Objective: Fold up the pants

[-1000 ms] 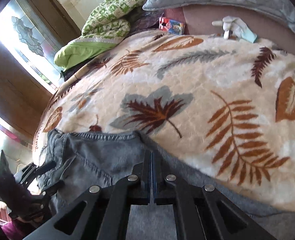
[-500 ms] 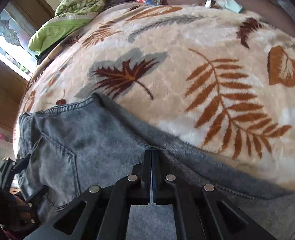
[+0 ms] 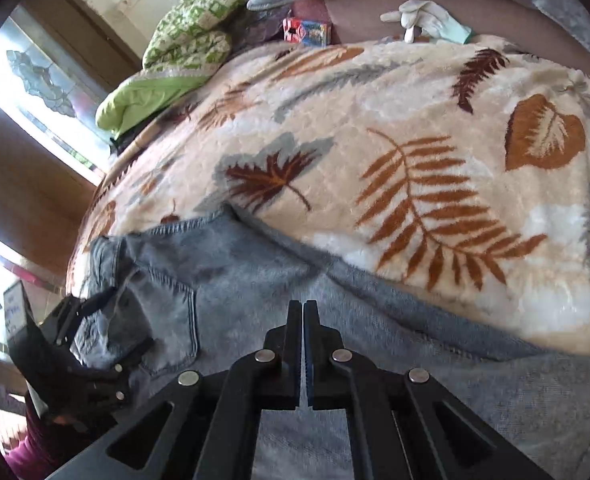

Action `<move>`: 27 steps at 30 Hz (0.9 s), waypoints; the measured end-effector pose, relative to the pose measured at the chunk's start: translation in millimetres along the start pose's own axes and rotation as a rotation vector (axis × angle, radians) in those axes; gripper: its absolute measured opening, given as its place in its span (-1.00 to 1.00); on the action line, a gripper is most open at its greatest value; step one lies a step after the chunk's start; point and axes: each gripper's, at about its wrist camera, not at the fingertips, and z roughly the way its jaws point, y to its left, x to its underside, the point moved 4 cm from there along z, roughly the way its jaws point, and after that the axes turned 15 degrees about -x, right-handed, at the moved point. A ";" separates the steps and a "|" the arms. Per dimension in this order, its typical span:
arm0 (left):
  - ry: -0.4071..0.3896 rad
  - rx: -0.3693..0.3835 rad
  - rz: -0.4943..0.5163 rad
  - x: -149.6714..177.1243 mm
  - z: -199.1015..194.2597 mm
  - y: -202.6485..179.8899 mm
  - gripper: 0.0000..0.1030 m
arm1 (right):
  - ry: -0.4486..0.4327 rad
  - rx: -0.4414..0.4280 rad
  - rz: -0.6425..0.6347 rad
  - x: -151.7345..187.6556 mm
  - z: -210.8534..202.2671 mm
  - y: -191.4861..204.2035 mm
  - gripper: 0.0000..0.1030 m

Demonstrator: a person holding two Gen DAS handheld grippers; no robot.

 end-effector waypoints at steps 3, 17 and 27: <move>-0.062 0.102 -0.044 -12.2 -19.7 3.1 0.61 | 0.089 0.034 -0.009 21.1 7.9 -1.3 -0.96; 0.250 0.304 -0.115 -94.0 52.2 -103.1 0.61 | 0.007 0.087 0.068 55.3 -71.4 -62.4 -0.95; 0.201 0.149 0.005 -118.1 82.0 -140.8 0.62 | 0.156 -0.073 0.009 118.1 -33.2 -28.2 -0.94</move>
